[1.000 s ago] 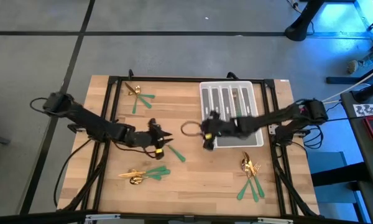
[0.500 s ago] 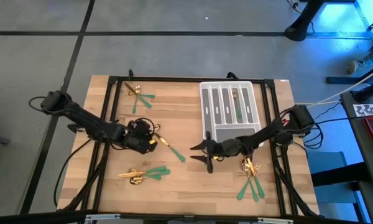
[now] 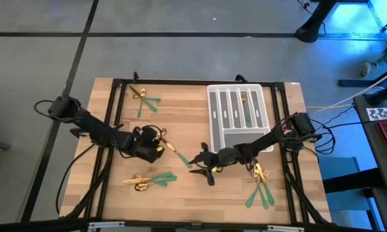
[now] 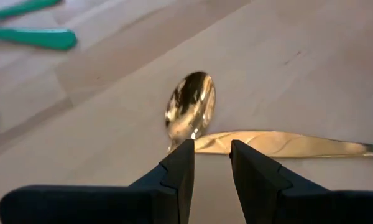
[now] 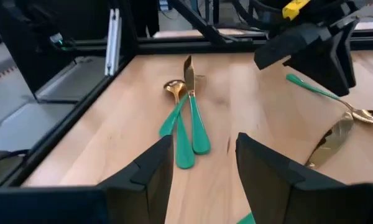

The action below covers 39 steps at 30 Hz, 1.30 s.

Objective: Sort silverware
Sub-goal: Put the green fork into the silverware tray

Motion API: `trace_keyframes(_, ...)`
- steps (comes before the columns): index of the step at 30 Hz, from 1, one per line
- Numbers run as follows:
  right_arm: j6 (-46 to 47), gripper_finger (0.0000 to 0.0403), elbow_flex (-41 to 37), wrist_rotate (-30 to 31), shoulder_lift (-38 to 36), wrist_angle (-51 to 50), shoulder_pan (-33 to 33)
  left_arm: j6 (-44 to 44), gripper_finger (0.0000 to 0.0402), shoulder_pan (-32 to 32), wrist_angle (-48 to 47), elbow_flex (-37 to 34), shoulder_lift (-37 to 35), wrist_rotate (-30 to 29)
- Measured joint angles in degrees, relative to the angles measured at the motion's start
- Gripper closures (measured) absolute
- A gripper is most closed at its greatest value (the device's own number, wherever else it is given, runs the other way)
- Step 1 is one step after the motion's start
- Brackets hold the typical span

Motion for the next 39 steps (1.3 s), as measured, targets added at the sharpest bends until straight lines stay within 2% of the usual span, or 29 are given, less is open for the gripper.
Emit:
trace_keyframes(4, -1.78, 0.0231, 2.91, 0.0, 0.0, -4.97, 0.0, 0.42, 0.0282, -1.03, 1.95, -1.14, -0.1, -1.01)
trace_keyframes(11, -4.35, 0.0231, 5.08, 0.55, 0.0, -6.9, 0.0, 0.45, 0.0178, -4.48, 4.64, -3.86, -0.27, -0.84)
trace_keyframes(15, -4.37, 0.0231, 5.08, 1.67, 0.0, -7.06, 0.0, 5.67, 0.0137, -7.43, 5.82, -3.87, -0.27, 0.49)
trace_keyframes(23, -4.39, 0.0231, 5.08, 3.84, 0.0, -7.93, 0.0, 19.23, 0.0128, -13.75, 13.66, -1.13, -0.27, 1.06)
trace_keyframes(29, -4.39, 0.0231, 5.08, 4.63, -0.24, -9.19, 0.02, 28.19, 0.0128, -17.59, 15.05, 4.57, -0.27, 0.9)
trace_keyframes(32, -2.43, 0.0231, 5.08, 4.57, -2.02, -16.28, 0.34, 32.41, 0.0128, -18.47, 14.96, 7.53, -0.2, 0.28)
trace_keyframes(34, 1.63, 0.0231, 5.06, 4.58, -4.89, -26.18, 0.98, 35.4, 0.0128, -18.76, 15.17, 8.9, 0.09, -0.02)
trace_keyframes(39, 19.2, 0.0231, 5.06, 3.52, -14.17, -52.61, 5.19, 37.04, 0.0128, -17.68, 15.03, 9.34, 0.21, -3.13)
